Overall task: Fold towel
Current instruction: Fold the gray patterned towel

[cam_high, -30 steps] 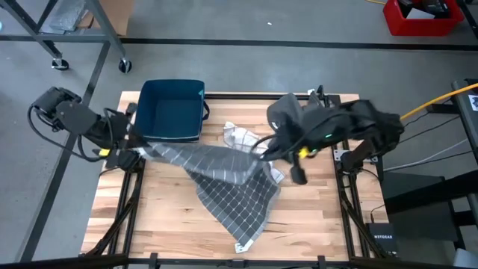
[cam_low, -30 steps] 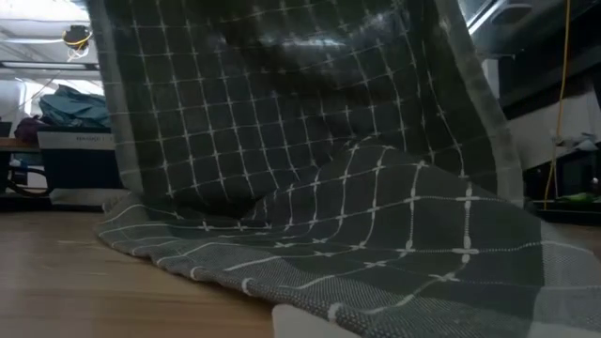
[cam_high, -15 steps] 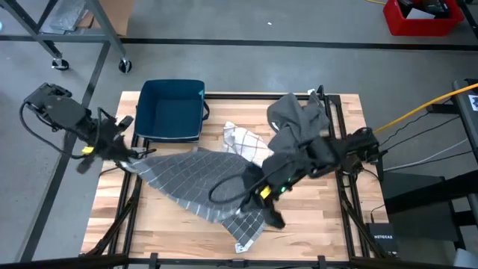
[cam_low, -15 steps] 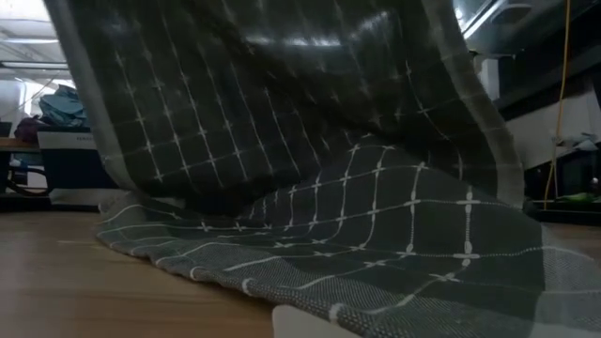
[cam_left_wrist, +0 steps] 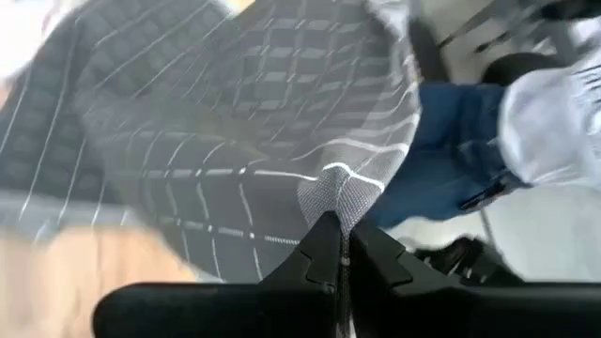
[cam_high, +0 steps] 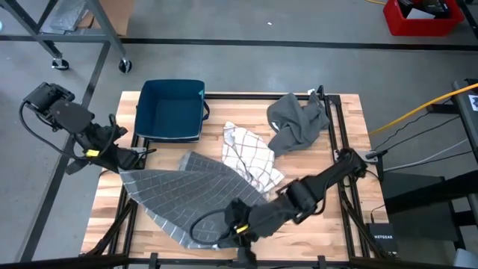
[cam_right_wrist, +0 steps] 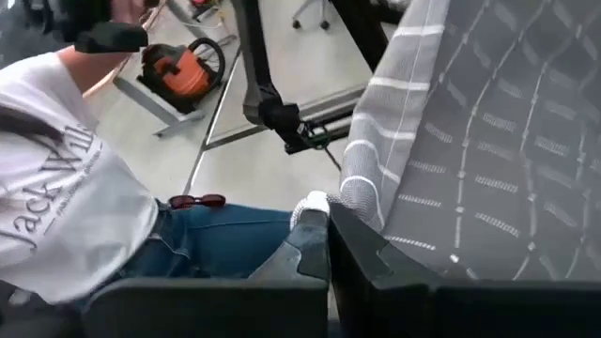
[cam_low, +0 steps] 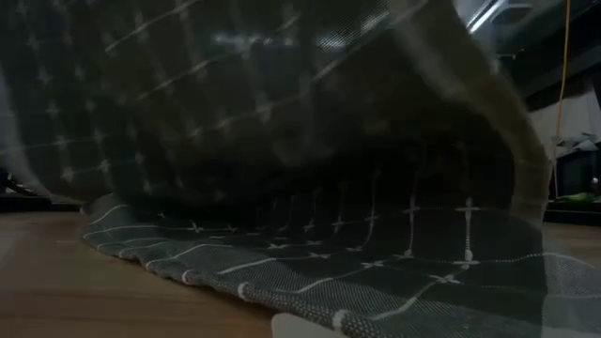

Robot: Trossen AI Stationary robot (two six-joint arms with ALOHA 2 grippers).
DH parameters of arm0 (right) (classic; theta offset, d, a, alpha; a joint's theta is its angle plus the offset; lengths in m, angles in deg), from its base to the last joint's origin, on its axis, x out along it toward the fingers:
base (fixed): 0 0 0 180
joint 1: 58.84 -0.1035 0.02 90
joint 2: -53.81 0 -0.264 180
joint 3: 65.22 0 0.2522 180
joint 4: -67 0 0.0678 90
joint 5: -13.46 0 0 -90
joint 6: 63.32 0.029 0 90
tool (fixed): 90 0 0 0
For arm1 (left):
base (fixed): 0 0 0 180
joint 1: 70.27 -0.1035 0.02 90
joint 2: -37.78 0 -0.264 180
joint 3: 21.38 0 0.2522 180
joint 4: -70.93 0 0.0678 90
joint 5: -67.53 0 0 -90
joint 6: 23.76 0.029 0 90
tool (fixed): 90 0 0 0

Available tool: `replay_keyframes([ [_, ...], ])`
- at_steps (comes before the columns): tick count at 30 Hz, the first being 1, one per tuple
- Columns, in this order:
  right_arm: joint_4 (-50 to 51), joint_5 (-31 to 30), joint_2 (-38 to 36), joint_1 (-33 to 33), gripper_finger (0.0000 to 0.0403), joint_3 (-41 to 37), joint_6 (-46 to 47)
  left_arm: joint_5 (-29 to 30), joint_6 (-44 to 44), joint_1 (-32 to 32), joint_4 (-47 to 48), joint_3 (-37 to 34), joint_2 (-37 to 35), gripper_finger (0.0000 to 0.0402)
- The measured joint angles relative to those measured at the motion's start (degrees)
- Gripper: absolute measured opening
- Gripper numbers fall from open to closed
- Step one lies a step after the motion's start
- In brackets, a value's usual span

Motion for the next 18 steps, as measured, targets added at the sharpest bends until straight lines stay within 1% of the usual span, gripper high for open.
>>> replay_keyframes([
  [3, -1.41, -0.21, 2.17, -0.14, 0.0003, 0.0, 1.28, 0.73, -0.3, 0.0, 3.23, -0.03, 0.7, 0.0],
  [6, -2.2, -0.18, 4.32, -0.14, 0.0003, 0.0, 2.29, 1.12, 0.69, 0.0, 2.83, -0.04, 1.09, 0.0],
  [11, -5.78, 0.97, 6.6, -0.54, 0.0003, 0.0, 9.16, 3.6, 1.64, 0.0, 2.8, -0.2, 2.37, 0.0],
  [14, -7.72, -0.92, 7.51, -1.55, 0.0003, 0.0, 11.64, 3.96, 1.64, 0.0, 2.85, -2.13, 2.54, 0.0],
  [18, -8.01, -5.56, 7.99, -3.15, 0.0003, 0.0, 16.06, 3.94, 3.23, 0.0, 2.9, -6.89, 2.39, 0.0],
])
